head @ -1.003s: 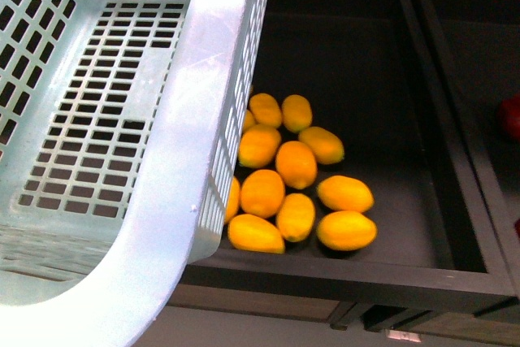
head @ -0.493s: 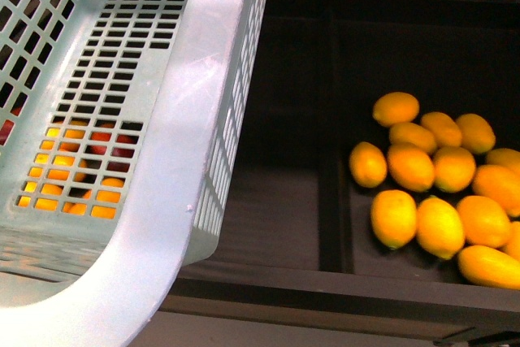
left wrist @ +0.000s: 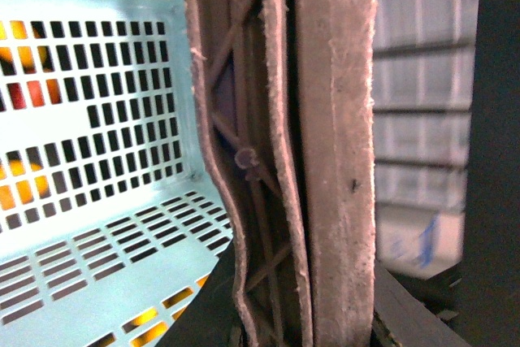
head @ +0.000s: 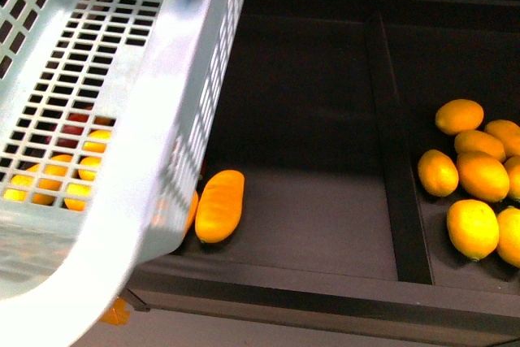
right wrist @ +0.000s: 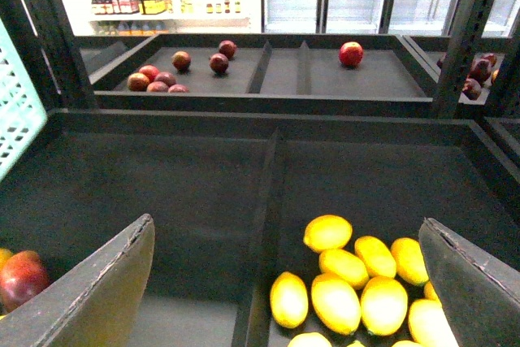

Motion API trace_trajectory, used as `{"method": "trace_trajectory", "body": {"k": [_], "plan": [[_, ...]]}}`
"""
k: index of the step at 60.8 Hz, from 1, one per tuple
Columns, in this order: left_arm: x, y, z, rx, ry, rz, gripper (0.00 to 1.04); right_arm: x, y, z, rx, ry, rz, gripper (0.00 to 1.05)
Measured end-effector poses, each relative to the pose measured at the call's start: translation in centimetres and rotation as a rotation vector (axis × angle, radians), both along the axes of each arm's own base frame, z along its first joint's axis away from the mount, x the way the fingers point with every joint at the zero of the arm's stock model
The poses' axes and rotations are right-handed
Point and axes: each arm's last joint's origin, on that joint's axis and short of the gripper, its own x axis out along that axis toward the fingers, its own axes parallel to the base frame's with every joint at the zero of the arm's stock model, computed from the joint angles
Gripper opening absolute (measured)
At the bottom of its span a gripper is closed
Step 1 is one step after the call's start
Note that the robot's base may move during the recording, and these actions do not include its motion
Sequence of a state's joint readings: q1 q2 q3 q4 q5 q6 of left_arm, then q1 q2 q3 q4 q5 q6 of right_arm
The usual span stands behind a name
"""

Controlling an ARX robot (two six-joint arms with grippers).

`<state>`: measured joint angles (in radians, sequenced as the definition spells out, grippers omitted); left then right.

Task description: Pick lemon and mango into basket

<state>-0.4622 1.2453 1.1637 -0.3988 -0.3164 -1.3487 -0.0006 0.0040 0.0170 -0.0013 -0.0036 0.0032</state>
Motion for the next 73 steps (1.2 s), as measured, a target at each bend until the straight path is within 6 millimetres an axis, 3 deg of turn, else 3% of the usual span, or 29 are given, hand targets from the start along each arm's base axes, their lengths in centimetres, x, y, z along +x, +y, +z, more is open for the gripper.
{"method": "trace_trajectory", "body": {"k": [9, 19, 26, 35, 42, 53, 58, 62, 73], "plan": [[3.8, -3.1, -0.2, 0.277, -0.045, -0.188, 0.19, 0.0, 0.0, 0.0, 0.0, 0.0, 0.0, 0.96], [6.7, -8.0, 0.0, 0.253, -0.087, -0.382, 0.19, 0.0, 0.0, 0.0, 0.0, 0.0, -0.003, 0.96], [6.9, -12.2, 0.0, 0.193, -0.093, -0.543, 0.19, 0.0, 0.0, 0.0, 0.0, 0.0, -0.003, 0.96], [5.5, -15.3, -0.3, 0.178, -0.079, -0.644, 0.19, 0.0, 0.0, 0.0, 0.0, 0.0, -0.004, 0.96], [5.1, -15.8, -0.6, 0.181, -0.068, -0.66, 0.19, 0.0, 0.0, 0.0, 0.0, 0.0, -0.003, 0.96], [5.9, -14.9, -0.6, 0.214, -0.075, -0.606, 0.19, 0.0, 0.0, 0.0, 0.0, 0.0, -0.004, 0.96], [6.0, -14.9, -0.5, 0.221, -0.078, -0.606, 0.19, 0.1, -0.5, 0.0, 0.089, 0.192, -0.153, 0.96], [5.9, -15.0, -0.5, 0.215, -0.077, -0.617, 0.19, 0.7, -1.9, 0.5, 0.184, 0.334, -0.309, 0.96], [5.6, -15.3, -0.6, 0.206, -0.075, -0.636, 0.19, 2.3, -6.3, 2.7, 0.298, 0.275, -0.499, 0.96]]}}
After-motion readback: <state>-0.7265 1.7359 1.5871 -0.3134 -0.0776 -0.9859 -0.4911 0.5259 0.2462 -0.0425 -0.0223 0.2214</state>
